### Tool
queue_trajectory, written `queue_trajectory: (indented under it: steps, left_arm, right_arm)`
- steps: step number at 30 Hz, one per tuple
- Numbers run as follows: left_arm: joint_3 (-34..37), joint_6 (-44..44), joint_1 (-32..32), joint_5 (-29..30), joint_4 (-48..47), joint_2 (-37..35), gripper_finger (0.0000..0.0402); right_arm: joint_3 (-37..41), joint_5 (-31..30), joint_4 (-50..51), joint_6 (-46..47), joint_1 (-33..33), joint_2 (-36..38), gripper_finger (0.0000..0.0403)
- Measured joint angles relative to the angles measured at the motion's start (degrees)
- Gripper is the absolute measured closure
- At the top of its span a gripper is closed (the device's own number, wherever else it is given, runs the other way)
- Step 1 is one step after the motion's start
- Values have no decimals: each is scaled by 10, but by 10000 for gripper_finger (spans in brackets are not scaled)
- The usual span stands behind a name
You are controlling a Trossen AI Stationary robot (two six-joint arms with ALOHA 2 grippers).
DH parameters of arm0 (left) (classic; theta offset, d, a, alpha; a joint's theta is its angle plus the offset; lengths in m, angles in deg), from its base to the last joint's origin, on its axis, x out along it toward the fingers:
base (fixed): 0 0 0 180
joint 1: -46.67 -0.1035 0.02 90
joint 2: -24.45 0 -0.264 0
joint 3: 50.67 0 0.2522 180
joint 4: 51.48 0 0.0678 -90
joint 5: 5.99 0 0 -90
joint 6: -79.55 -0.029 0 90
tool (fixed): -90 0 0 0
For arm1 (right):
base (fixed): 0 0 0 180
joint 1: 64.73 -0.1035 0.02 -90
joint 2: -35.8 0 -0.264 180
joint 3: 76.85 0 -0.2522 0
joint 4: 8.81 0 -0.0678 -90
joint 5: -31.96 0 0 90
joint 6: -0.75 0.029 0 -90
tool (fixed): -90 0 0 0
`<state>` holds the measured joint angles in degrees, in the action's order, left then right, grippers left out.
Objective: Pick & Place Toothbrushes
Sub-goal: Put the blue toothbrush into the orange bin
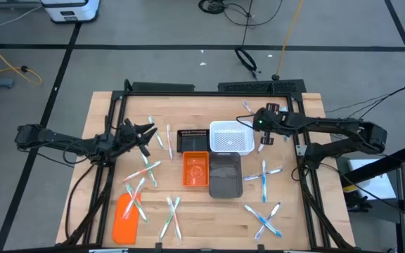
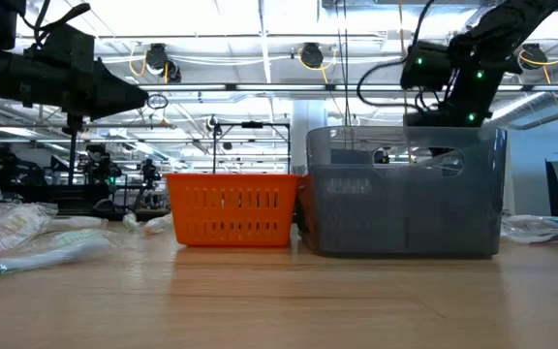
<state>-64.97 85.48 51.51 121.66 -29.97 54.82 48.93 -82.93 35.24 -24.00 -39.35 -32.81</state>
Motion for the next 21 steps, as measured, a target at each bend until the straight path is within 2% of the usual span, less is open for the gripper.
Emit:
queue_trajectory:
  steps: [7, 10, 21]
  left_arm:
    - [0, 36, 0, -3, 25, 0, 284]
    - [0, 38, 0, -31, 28, 0, 284]
    - [-17, 28, 0, -76, 62, 23, 284]
  right_arm:
    - [-44, -26, -1, 2, -19, 53, 403]
    - [-66, -40, -11, 6, -34, 69, 403]
    - [-127, -36, -84, 2, -81, 83, 403]
